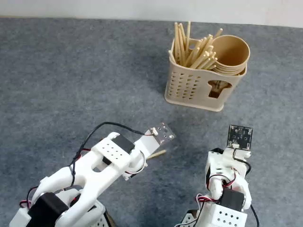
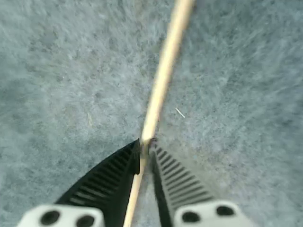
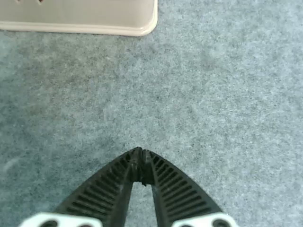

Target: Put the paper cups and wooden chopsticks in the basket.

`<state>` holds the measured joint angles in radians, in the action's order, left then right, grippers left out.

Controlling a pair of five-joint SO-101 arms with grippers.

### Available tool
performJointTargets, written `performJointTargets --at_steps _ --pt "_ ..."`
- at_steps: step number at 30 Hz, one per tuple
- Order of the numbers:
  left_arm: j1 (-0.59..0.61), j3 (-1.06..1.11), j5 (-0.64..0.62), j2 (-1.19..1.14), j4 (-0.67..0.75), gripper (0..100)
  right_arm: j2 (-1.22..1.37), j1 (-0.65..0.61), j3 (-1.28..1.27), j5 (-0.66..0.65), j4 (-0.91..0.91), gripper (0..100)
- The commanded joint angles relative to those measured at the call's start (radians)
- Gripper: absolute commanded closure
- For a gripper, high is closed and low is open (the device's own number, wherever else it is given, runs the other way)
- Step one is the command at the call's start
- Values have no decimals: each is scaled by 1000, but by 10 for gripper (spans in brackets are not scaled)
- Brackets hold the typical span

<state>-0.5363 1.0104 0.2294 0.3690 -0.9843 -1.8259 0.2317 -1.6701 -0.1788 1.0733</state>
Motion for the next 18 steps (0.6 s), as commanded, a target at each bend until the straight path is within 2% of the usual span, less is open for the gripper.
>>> performJointTargets --at_steps 1,8,11,14,18 --pt "-13 -35 5 -38 21 992 -13 12 -117 2 -27 993" --pt "-12 -120 5 -81 17 994 -13 12 -117 2 -27 993" --pt "-13 -163 3 -59 -41 988 -13 12 -117 2 -27 993" --pt "-13 -209 3 -45 -126 941 -13 12 -117 2 -27 993" --pt "-7 -216 0 -50 -143 841 -13 12 -117 2 -27 993"
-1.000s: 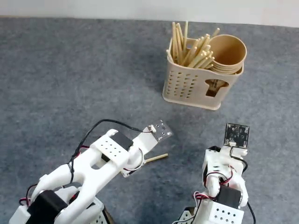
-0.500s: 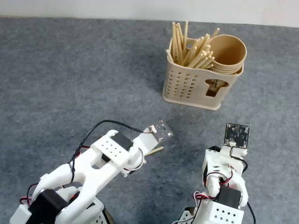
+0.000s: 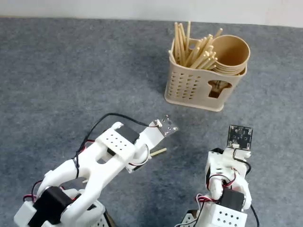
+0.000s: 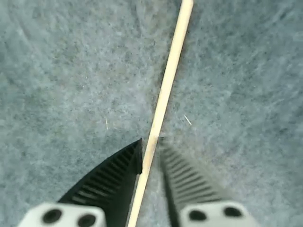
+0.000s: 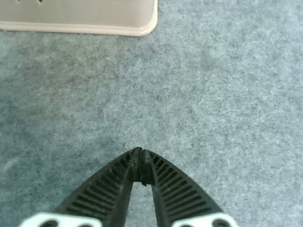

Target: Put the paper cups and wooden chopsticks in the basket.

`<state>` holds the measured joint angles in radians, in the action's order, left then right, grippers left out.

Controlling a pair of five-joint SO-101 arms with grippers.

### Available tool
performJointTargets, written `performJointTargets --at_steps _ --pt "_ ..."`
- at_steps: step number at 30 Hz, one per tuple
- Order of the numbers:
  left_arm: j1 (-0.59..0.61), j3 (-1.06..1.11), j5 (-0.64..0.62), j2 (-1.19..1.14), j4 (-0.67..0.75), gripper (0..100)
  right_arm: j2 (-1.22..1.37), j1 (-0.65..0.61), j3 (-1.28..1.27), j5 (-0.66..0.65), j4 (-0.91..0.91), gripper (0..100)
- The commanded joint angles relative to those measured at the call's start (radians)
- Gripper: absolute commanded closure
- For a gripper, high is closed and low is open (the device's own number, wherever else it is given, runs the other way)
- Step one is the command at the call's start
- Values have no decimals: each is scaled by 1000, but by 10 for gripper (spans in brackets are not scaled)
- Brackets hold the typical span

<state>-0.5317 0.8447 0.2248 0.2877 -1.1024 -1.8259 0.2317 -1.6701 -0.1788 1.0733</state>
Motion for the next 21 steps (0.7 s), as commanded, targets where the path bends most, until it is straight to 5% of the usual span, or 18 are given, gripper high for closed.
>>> performJointTargets --at_steps 1,9,21 --pt "-10 -39 5 30 -23 840 -13 12 -117 2 -27 993" --pt "-8 25 8 -61 161 911 -13 12 -117 2 -27 993" --pt "-13 -179 9 -232 -34 995 -13 12 -117 2 -27 993"
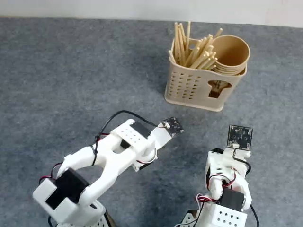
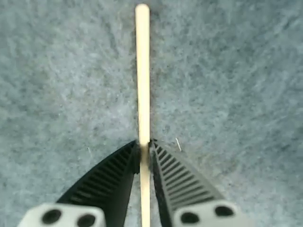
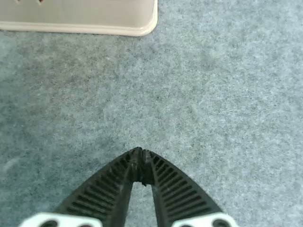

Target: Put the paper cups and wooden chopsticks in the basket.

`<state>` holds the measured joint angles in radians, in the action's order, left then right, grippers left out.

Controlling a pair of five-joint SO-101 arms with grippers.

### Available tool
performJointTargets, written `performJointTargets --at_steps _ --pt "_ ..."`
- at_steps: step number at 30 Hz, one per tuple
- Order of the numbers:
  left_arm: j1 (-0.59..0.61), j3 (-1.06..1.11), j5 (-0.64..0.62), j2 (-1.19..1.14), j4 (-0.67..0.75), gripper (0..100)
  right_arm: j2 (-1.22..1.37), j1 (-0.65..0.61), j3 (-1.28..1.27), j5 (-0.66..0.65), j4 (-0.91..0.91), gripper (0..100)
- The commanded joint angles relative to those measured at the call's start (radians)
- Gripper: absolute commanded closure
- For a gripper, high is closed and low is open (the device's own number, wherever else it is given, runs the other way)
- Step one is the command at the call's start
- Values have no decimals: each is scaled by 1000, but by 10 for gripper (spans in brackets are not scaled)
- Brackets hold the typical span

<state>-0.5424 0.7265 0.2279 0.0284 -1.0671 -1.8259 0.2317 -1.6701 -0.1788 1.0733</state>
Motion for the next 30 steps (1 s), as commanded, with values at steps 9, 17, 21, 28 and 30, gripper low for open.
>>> performJointTargets --at_steps 9,17,21,28,30 --pt "1 -157 0 467 -238 995 -13 12 -117 2 -27 993" --pt "1 -361 0 601 -232 995 -13 12 -117 2 -27 993" --pt "-5 -475 -2 587 -184 995 -13 12 -117 2 -25 993" --pt "-5 -608 -23 585 69 995 -13 12 -117 2 -25 993" --pt "1 -605 -81 584 163 994 -13 12 -117 2 -25 993"
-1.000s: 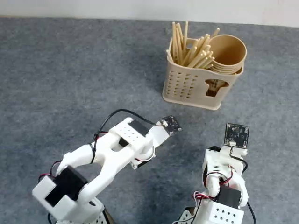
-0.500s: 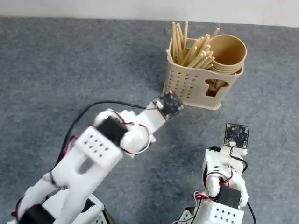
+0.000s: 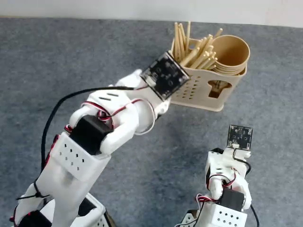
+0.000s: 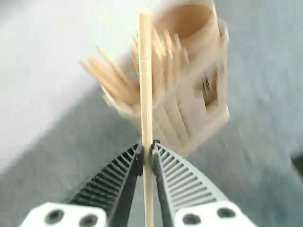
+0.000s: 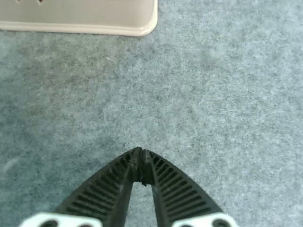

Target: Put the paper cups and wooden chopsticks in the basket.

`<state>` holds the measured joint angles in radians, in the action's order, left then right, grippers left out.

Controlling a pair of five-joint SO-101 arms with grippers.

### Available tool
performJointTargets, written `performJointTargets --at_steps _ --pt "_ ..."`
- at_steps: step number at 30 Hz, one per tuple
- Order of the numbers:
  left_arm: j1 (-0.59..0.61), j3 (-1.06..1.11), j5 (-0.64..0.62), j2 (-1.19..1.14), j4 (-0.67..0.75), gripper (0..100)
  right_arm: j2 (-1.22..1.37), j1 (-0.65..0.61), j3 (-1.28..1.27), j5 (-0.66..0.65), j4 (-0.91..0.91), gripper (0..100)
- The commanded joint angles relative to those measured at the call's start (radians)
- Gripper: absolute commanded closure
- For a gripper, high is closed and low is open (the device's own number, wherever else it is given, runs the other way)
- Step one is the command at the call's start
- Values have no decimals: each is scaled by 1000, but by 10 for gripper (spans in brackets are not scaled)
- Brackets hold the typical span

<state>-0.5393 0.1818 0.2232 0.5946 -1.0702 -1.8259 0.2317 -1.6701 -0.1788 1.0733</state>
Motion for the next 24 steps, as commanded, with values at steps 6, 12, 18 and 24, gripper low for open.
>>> performJointTargets --at_steps 6,12,18,24 --pt "-8 -59 -137 16 402 994 -13 12 -117 2 -25 993" --pt "-2 -41 -153 -59 678 994 -13 12 -117 2 -25 993" --pt "-1 -48 -150 -194 862 994 -13 12 -117 2 -24 993" --pt "-1 -48 -147 -275 941 994 -13 42 -117 2 -28 993"
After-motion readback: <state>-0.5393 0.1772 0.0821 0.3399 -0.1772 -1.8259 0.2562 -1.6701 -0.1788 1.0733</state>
